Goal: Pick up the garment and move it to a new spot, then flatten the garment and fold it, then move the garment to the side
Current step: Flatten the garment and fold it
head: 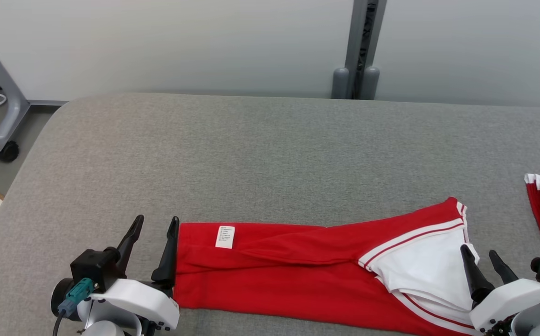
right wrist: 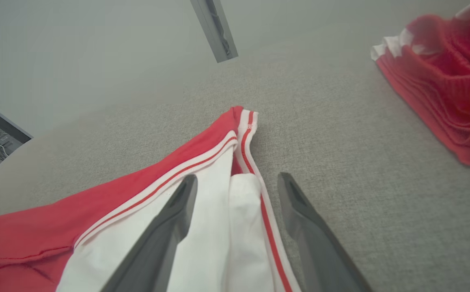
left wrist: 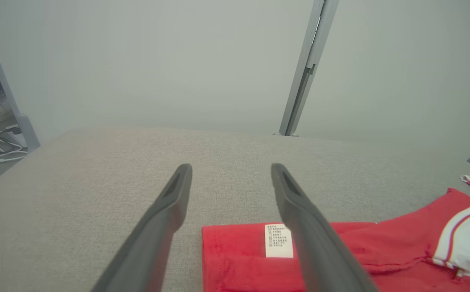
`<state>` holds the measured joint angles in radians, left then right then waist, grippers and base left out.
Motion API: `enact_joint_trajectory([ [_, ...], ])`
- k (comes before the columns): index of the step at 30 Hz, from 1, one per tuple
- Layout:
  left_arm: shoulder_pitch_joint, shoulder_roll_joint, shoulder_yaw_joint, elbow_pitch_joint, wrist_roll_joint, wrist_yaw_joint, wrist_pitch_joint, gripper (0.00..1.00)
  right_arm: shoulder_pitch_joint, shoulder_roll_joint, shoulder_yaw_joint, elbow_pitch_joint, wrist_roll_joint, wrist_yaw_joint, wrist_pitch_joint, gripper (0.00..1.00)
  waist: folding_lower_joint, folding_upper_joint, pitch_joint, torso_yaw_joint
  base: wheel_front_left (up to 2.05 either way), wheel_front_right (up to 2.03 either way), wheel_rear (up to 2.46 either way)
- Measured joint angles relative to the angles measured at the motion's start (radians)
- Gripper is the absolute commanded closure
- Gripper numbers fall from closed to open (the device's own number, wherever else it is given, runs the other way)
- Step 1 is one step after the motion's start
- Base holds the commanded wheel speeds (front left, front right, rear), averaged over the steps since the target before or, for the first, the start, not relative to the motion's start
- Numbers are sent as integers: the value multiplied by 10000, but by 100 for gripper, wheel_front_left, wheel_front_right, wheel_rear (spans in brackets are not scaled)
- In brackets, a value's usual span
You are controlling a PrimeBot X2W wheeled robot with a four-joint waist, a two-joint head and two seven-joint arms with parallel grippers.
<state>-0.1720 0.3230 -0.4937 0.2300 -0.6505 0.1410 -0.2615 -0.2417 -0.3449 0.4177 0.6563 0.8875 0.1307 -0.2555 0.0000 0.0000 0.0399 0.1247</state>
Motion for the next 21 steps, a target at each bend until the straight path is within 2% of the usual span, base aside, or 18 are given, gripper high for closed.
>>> enact_joint_trajectory([
  [7,145,-217,376,25,472,-259,0,0,-198,88,-240,794,73,0,127,0,0,0,23,347,0,0,0],
  [14,249,-508,554,148,709,-460,0,0,-318,192,-278,1605,378,0,940,0,0,0,24,647,0,0,0],
  [21,258,-579,725,299,802,-623,0,0,-570,203,-81,1778,468,0,1781,0,0,0,50,664,0,0,0],
])
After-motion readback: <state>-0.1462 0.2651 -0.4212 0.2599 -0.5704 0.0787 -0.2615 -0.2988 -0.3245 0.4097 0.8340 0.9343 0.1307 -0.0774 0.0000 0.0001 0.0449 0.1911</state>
